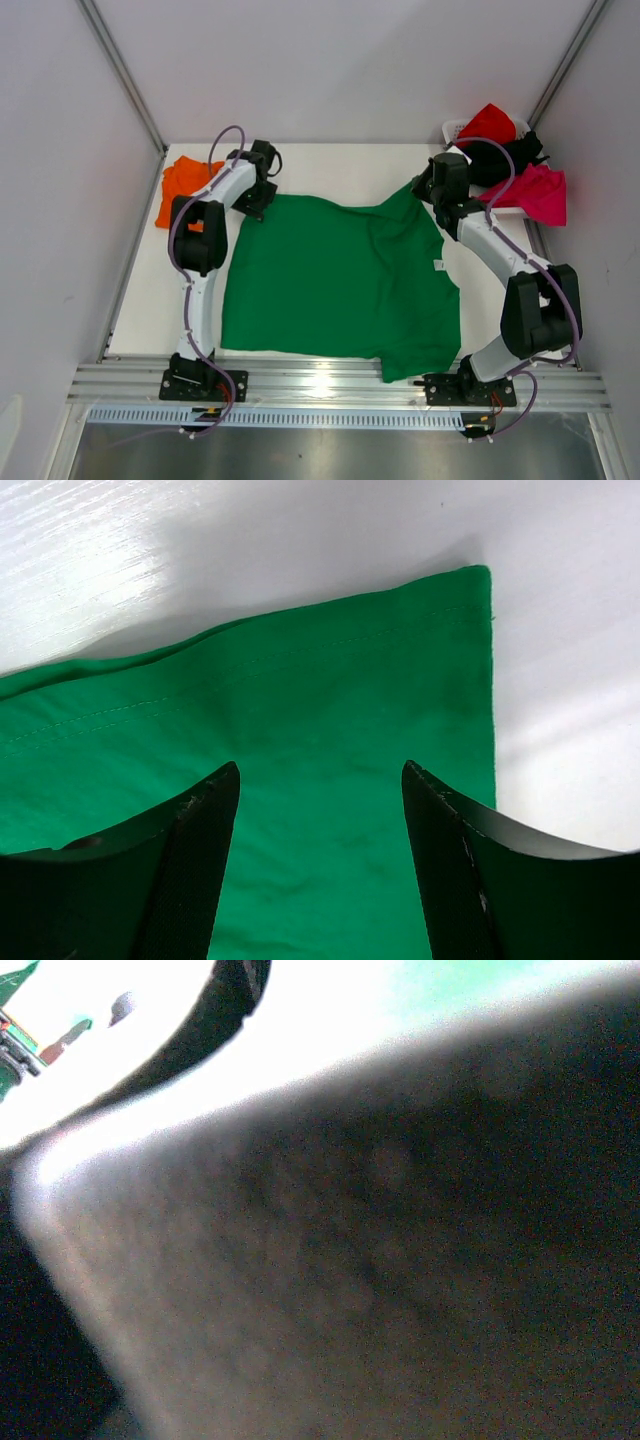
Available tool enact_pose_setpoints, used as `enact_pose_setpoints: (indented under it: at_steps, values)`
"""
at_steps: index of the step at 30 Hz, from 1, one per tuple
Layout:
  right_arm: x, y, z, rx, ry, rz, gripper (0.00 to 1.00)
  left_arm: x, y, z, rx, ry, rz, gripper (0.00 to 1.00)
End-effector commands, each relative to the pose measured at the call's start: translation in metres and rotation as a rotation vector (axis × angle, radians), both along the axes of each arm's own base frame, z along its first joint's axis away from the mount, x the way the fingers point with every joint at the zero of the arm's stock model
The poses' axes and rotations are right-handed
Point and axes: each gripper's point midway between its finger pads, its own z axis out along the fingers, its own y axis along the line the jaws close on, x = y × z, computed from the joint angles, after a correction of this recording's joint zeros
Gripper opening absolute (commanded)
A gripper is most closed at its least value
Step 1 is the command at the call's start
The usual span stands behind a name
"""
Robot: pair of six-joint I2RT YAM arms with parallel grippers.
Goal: Fold and stack the t-shirts
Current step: Flatten the tshirt out
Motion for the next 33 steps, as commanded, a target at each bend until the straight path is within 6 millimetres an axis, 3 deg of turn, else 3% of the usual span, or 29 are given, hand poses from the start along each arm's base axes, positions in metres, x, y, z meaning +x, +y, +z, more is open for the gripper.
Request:
enact_pose_setpoints:
  at_steps: [1, 10, 16, 20, 21, 22, 23, 33]
  values:
    - [-0.003, 0.002, 0.030, 0.015, -0.078, 0.005, 0.03, -0.004, -0.004, 0.008, 0.007, 0.006, -0.023, 0.69]
    - [-0.007, 0.005, 0.031, 0.018, -0.080, 0.008, 0.03, -0.030, -0.010, 0.005, 0.005, 0.017, -0.104, 0.69]
    - [-0.010, 0.000, 0.037, -0.003, -0.089, 0.000, 0.03, -0.033, -0.010, 0.030, 0.059, -0.048, -0.103, 0.71]
    - [-0.014, -0.002, 0.036, 0.001, -0.090, -0.002, 0.03, -0.048, -0.003, 0.037, 0.115, -0.034, -0.107, 0.71]
    - [-0.014, -0.001, 0.036, 0.003, -0.091, 0.000, 0.03, -0.059, 0.001, 0.026, 0.121, -0.010, -0.101, 0.71]
    - [-0.015, -0.001, 0.033, 0.008, -0.086, -0.001, 0.03, -0.060, 0.001, 0.033, 0.112, -0.034, -0.096, 0.71]
    - [-0.016, 0.000, 0.034, 0.014, -0.087, 0.004, 0.03, -0.074, 0.004, 0.020, 0.117, -0.002, -0.093, 0.71]
    - [-0.022, -0.001, 0.031, 0.014, -0.084, 0.002, 0.03, -0.078, -0.001, 0.025, 0.101, -0.021, -0.096, 0.71]
